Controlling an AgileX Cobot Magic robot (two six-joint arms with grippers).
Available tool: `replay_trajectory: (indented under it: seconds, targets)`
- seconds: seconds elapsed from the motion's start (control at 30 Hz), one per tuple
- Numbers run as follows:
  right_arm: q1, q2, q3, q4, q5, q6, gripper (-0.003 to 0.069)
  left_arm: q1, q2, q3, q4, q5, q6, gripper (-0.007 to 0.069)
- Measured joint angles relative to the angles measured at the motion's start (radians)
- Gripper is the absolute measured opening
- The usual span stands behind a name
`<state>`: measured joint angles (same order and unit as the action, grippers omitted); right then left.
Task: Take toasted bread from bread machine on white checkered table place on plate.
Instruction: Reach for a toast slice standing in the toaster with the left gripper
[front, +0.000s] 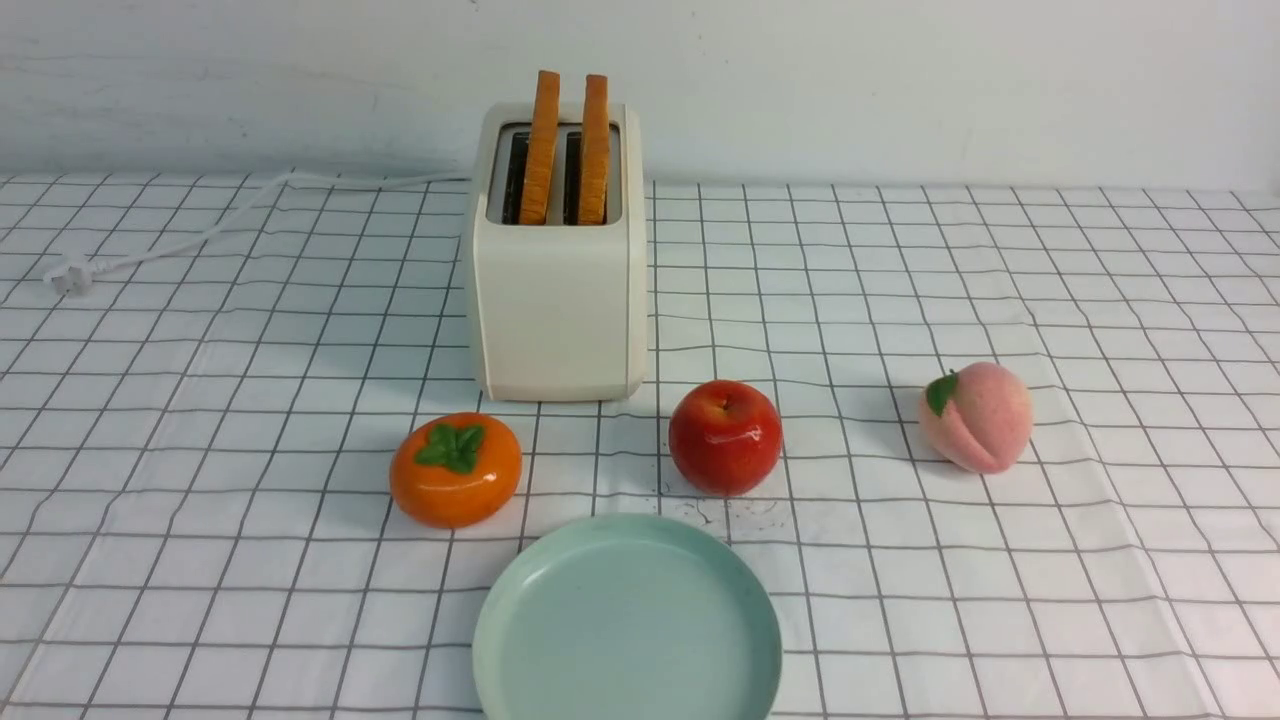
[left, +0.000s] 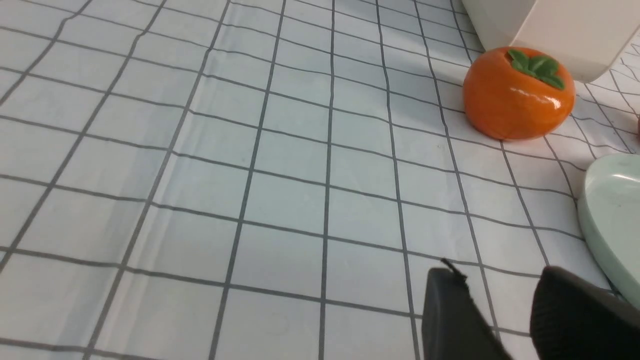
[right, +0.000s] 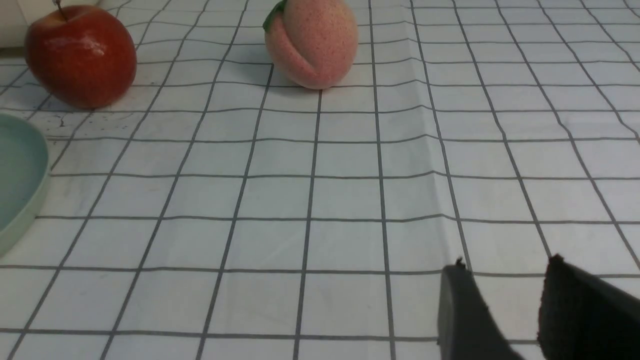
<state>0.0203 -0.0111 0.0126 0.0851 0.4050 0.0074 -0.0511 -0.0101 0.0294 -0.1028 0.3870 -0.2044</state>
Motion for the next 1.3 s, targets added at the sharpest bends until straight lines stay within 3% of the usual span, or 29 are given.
replay_trajectory:
  seconds: [1.3]
  targets:
    - [0.0,0.0,0.0,0.0,0.0,0.0,0.0239,0.0,0.0,0.0,0.0,-0.048,0.0,0.0237]
